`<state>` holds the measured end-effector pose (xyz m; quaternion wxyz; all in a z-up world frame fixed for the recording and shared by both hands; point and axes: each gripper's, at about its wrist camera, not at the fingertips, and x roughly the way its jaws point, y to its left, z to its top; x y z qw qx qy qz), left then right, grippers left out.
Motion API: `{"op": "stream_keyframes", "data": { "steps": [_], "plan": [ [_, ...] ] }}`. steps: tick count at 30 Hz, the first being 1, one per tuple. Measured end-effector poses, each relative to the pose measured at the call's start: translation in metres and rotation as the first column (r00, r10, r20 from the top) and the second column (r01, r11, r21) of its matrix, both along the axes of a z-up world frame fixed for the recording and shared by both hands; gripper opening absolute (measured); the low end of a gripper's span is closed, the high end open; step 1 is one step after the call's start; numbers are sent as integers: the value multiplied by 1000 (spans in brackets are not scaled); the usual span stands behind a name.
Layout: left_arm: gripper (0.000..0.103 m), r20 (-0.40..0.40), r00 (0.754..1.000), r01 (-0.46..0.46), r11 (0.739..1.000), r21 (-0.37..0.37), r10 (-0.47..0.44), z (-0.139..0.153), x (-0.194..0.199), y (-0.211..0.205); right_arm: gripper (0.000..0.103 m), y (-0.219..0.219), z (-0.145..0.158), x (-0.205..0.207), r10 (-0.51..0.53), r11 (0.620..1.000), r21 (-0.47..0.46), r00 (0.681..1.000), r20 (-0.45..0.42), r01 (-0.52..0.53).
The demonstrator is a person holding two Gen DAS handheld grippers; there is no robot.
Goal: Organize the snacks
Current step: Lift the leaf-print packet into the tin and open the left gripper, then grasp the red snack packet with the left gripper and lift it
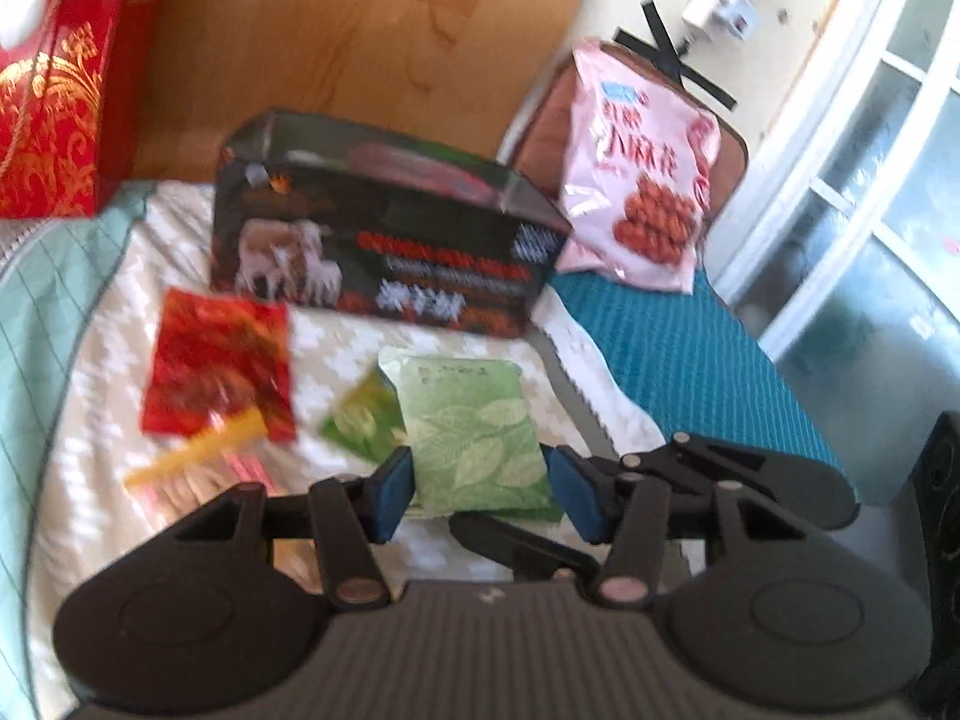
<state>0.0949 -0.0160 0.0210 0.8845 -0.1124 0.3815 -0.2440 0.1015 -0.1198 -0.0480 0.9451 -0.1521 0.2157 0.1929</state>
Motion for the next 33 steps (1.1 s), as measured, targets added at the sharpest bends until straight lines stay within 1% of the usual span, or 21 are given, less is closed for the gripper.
{"op": "stream_keyframes", "data": {
  "steps": [1, 3, 5, 8, 10, 13, 15, 16, 18, 19, 21, 22, 24, 25, 27, 29, 31, 33],
  "plan": [
    [49, 6, 1000, 2, 1000, -2, -2, 1, -2, -1, 38, -2, -2, -3, -5, 1000, 1, 1000, -7, 5],
    [49, 33, 999, 0, 1000, -11, 0, 9, -3, 1, 38, -3, -2, -8, -6, 1000, -2, 1000, 11, 6],
    [50, 68, 998, -5, 1000, -19, 6, 23, 4, 4, 38, -1, 5, -6, -3, 1000, -7, 998, 57, 4],
    [50, 130, 991, -27, 1000, -7, 28, 49, 28, 6, 38, 3, 23, 7, -1, 1000, -12, 992, 130, 3],
    [51, 159, 986, -44, 999, 9, 42, 60, 49, 3, 38, 4, 35, 28, -2, 1000, -2, 986, 166, 2],
    [52, 173, 983, -66, 998, 19, 62, 67, 90, 3, 38, 2, 52, 70, -22, 999, 31, 987, 160, 17],
    [52, 166, 983, -83, 996, 19, 79, 64, 116, 1, 39, -2, 58, 100, -44, 998, 50, 990, 135, 37],
    [54, 157, 984, -92, 995, 26, 87, 61, 127, 0, 39, -4, 59, 109, -50, 998, 49, 991, 124, 44],
    [55, 138, 984, -123, 992, 42, 116, 54, 139, 0, 41, -5, 57, 126, -79, 997, 36, 990, 118, 75],
    [55, 133, 983, -133, 990, 41, 126, 51, 139, 1, 41, -6, 54, 127, -93, 995, 33, 989, 117, 89],
    [57, 149, 982, -121, 993, 4, 120, 50, 127, 9, 41, -15, 52, 118, -105, 993, 62, 988, 117, 98],
    [61, 164, 979, -121, 993, -8, 121, 50, 117, 15, 42, -21, 51, 108, -105, 992, 85, 987, 124, 95],
    [63, 191, 972, -131, 991, -37, 135, 51, 93, 30, 43, -30, 47, 85, -107, 989, 112, 986, 128, 93],
    [64, 188, 972, -131, 990, -53, 138, 50, 83, 38, 44, -34, 44, 75, -104, 988, 123, 987, 121, 89],
    [64, 154, 976, -141, 987, -81, 152, 43, 64, 56, 49, -40, 36, 60, -87, 987, 145, 994, 72, 76],
    [64, 114, 978, -165, 982, -92, 175, 34, 50, 73, 49, -43, 25, 48, -80, 984, 160, 997, -4, 79],
    [64, 63, 975, -207, 974, -93, 213, 24, 38, 89, 49, -43, 12, 38, -63, 983, 169, 995, -71, 74],
    [64, 9, 967, -251, 963, -100, 253, 14, 30, 107, 49, -36, 6, 31, -43, 983, 174, 993, -113, 63]
  ]
}}
